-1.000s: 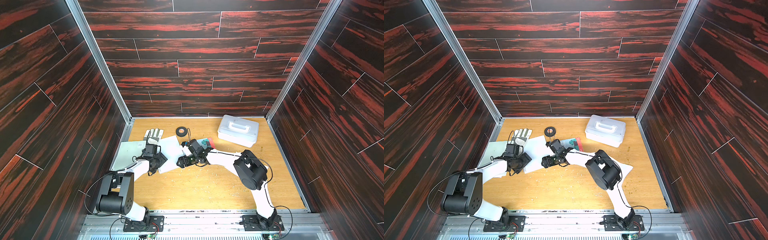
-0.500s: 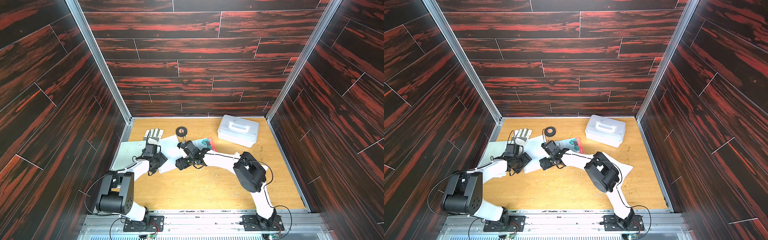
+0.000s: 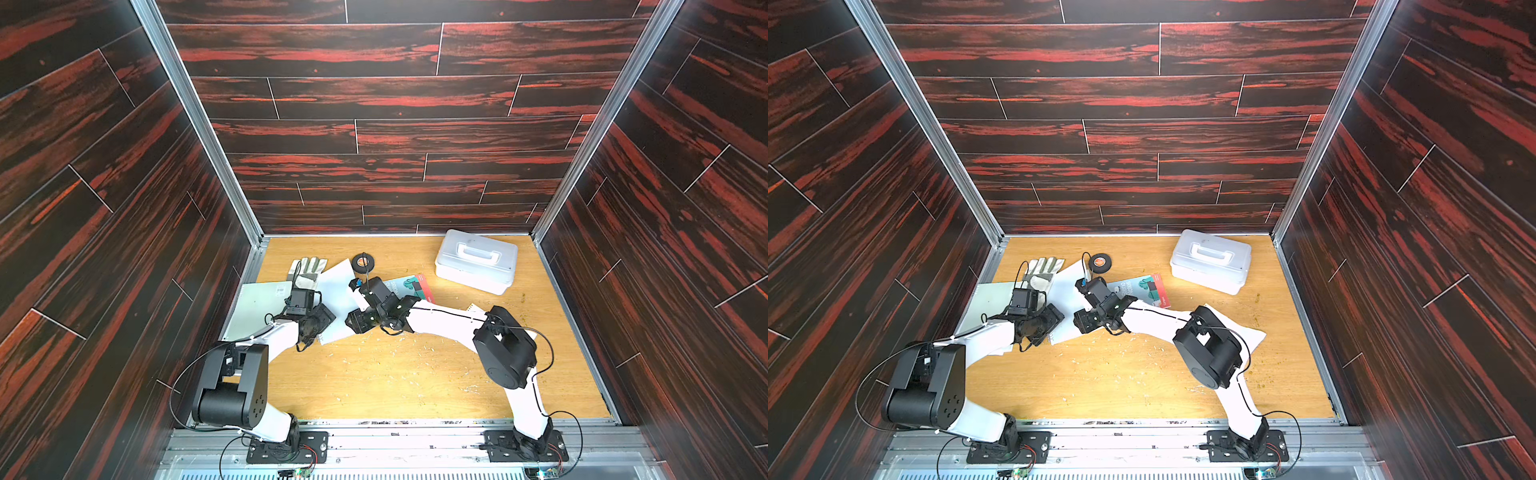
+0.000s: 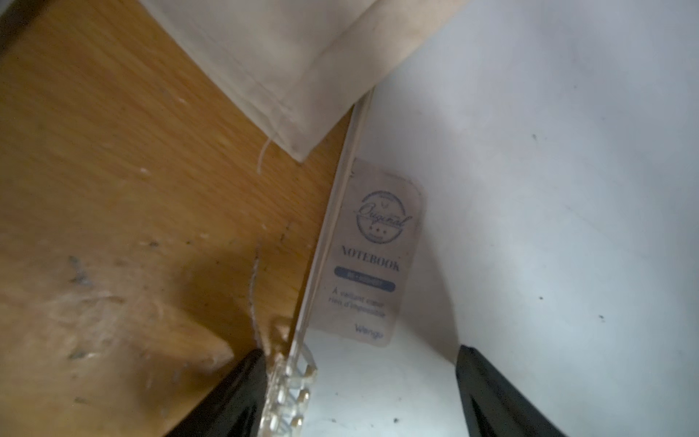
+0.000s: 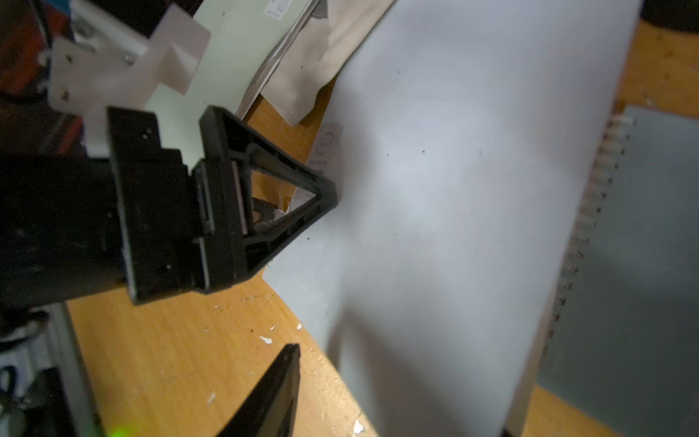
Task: Tear off pages from different notebooks
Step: Open the notebook at the center of the board.
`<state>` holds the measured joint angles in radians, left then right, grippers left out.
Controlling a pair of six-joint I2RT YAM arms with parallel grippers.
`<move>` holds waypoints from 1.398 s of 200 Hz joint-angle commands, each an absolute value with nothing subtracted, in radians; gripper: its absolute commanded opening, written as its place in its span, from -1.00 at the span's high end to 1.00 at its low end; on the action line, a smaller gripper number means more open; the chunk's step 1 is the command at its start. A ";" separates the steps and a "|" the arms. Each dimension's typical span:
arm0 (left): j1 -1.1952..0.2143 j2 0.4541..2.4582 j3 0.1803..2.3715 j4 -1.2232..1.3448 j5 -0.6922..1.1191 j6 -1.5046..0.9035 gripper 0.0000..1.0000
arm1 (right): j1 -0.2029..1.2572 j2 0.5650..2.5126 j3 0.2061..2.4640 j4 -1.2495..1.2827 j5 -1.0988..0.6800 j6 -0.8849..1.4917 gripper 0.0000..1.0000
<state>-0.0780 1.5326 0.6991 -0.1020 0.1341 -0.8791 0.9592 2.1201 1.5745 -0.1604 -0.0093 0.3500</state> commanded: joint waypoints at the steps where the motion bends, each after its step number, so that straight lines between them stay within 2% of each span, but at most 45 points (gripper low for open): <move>1: -0.087 1.588 0.614 -0.251 0.221 -0.896 -0.66 | 0.967 2.172 1.624 -0.174 0.034 0.350 0.42; 13: -0.087 1.570 0.609 -0.248 0.228 -0.899 -0.66 | 0.966 2.172 1.627 -0.179 0.085 0.350 0.82; 23: -0.086 1.545 0.607 -0.250 0.237 -0.902 -0.66 | 0.968 2.168 1.627 -0.188 0.130 0.350 1.00; 67: -0.086 1.382 0.618 -0.301 0.233 -0.919 -0.69 | 0.966 2.057 1.542 -0.166 0.319 0.322 1.00; 114: -0.070 1.165 0.678 -0.404 0.198 -0.948 -0.74 | 0.970 1.898 1.442 -0.217 0.536 0.191 1.00; 148: -0.063 1.064 0.689 -0.262 0.332 -1.062 -0.84 | 0.999 1.801 1.330 -0.191 0.535 0.092 1.00; 183: -0.063 1.042 0.693 -0.062 0.439 -1.190 -0.90 | 1.066 1.822 1.292 -0.167 0.569 0.046 1.00; 205: -0.072 1.032 0.672 0.063 0.444 -1.253 -0.93 | 1.100 1.852 1.309 -0.180 0.561 0.046 1.00; 230: -0.093 1.062 0.679 0.069 0.436 -1.241 -0.94 | 1.131 1.874 1.337 -0.194 0.539 0.038 1.00; 250: -0.107 1.096 0.661 0.083 0.424 -1.243 -0.82 | 1.144 1.875 1.354 -0.198 0.526 0.044 1.00; 279: -0.124 1.146 0.634 0.132 0.422 -1.259 -0.46 | 1.147 1.868 1.374 -0.208 0.484 0.047 1.00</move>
